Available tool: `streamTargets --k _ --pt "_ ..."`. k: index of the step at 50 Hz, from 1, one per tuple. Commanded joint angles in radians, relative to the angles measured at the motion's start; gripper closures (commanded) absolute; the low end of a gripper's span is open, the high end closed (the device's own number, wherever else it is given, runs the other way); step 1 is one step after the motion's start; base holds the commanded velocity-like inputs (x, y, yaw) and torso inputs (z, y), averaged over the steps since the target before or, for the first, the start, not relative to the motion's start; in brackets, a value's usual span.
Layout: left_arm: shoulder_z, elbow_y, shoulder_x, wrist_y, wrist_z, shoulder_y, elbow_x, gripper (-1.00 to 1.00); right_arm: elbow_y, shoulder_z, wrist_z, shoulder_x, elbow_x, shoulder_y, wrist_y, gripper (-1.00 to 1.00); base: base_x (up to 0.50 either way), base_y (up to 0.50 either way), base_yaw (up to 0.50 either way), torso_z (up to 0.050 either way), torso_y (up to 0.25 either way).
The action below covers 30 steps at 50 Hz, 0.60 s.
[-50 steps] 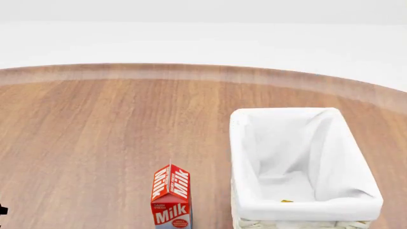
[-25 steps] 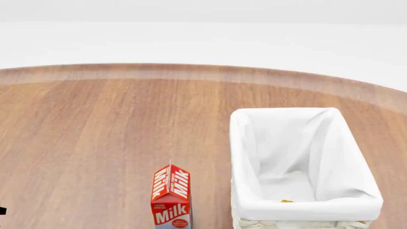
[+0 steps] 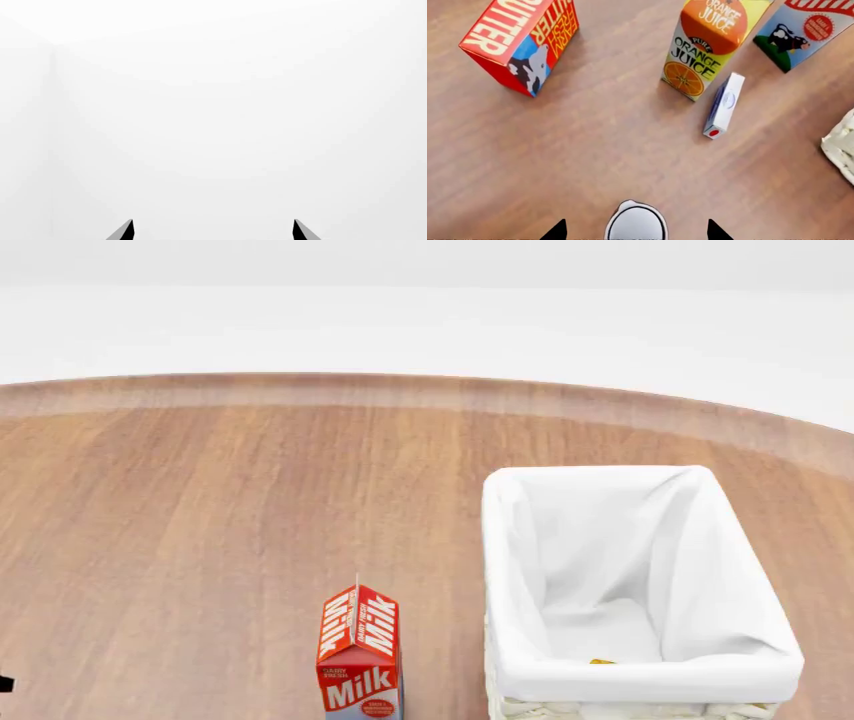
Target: Pick up the alphabet soup and the tomato sauce, and put them in the basket.
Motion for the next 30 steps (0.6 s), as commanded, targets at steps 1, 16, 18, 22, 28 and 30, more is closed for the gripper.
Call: streamTargets --k 1,16,18,22,28,30 --pt "0.006 -0.004 0.001 0.005 0.000 0.004 0.007 -1.00 0.056 -0.037 -0.072 -0.005 -0.114 -0.040 -0.041 -1.00 0.00 0.00 0.00 0.000 0.000" --pt "0.006 -0.003 -0.005 0.009 -0.003 0.005 0.005 -1.00 0.121 -0.072 -0.125 -0.016 -0.200 -0.073 -0.090 -1.00 0.00 0.00 0.00 0.000 0.000" --pt "0.006 -0.003 -0.005 0.009 -0.003 0.003 0.003 -1.00 0.115 -0.068 -0.119 -0.014 -0.187 -0.066 -0.082 -1.00 0.00 0.00 0.00 0.000 0.000" --pt "0.007 -0.004 -0.003 0.006 -0.002 -0.003 0.001 -1.00 0.130 -0.071 -0.131 -0.016 -0.197 -0.074 -0.095 -1.00 0.00 0.00 0.00 0.000 0.000" --pt "0.008 -0.004 -0.006 0.008 -0.004 -0.003 0.001 -1.00 0.155 -0.090 -0.153 -0.024 -0.237 -0.091 -0.120 -1.00 0.00 0.00 0.00 0.000 0.000" --pt "0.006 -0.002 -0.009 0.010 -0.007 -0.001 0.000 -1.00 0.165 -0.093 -0.161 -0.025 -0.246 -0.095 -0.126 -1.00 0.00 0.00 0.00 0.000 0.000"
